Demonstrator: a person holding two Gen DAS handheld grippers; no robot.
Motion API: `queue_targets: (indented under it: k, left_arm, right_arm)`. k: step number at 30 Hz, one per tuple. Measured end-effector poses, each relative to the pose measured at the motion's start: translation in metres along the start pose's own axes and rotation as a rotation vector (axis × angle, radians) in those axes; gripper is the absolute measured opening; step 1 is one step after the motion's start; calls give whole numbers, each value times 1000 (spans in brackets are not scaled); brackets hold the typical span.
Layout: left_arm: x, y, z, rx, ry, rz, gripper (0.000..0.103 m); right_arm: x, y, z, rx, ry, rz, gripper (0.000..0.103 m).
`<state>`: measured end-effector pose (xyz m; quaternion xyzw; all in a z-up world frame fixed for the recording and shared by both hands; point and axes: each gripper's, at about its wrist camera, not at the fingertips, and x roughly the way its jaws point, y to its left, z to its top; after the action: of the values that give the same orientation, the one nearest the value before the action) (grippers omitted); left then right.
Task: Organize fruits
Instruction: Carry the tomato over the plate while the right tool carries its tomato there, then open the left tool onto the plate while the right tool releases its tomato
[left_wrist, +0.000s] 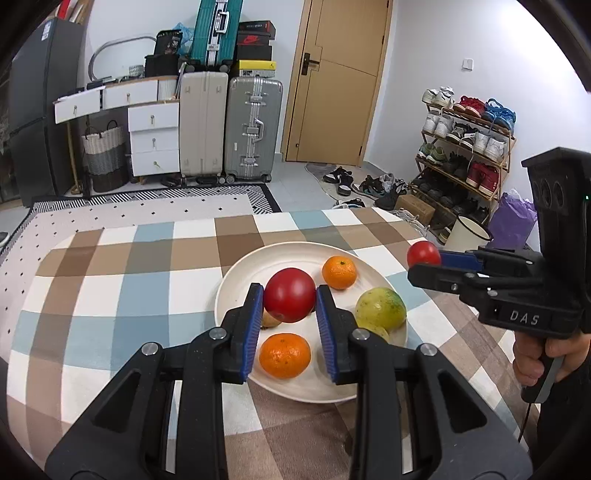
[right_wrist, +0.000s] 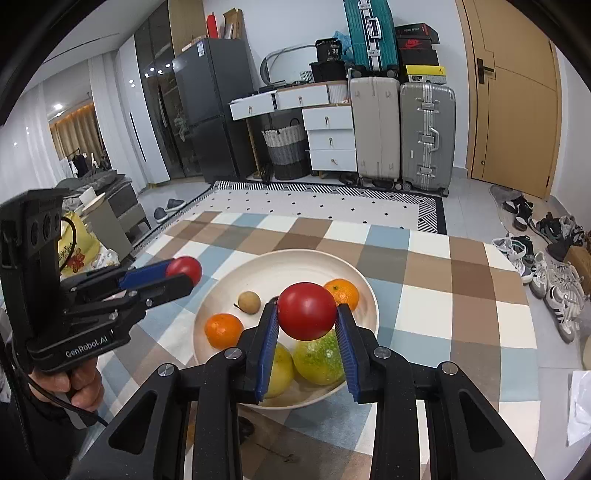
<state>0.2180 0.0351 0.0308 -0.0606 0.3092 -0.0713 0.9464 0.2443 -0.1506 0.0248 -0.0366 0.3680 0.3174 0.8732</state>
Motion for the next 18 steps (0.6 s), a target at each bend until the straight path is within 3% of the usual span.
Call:
queue_targets:
  k: [18]
  left_arm:
    - [46,1,-16,9,60,-2,26]
  right_arm:
    - [46,8,-12,-2,49,3,32]
